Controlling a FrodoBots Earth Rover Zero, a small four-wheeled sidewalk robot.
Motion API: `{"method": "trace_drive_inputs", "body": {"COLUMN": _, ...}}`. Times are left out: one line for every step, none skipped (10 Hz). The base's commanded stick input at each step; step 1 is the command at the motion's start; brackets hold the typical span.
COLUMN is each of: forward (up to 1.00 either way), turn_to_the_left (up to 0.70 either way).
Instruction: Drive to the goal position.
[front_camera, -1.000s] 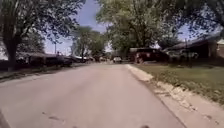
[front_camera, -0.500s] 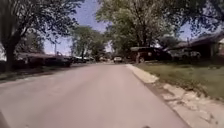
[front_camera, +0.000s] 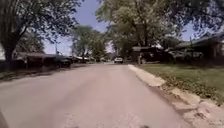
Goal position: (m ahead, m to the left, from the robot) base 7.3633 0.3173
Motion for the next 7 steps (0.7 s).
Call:
{"method": "trace_drive_inputs", "body": {"forward": 0.7, "turn_to_the_left": 0.0}}
{"method": "trace_drive_inputs", "body": {"forward": 0.7, "turn_to_the_left": 0.0}}
{"method": "trace_drive_inputs", "body": {"forward": 0.7, "turn_to_the_left": 0.0}}
{"method": "trace_drive_inputs", "body": {"forward": 0.7, "turn_to_the_left": 0.0}}
{"method": "trace_drive_inputs", "body": {"forward": 0.7, "turn_to_the_left": 0.0}}
{"method": "trace_drive_inputs", "body": {"forward": 0.7, "turn_to_the_left": 0.0}}
{"method": "trace_drive_inputs", "body": {"forward": 0.7, "turn_to_the_left": 0.0}}
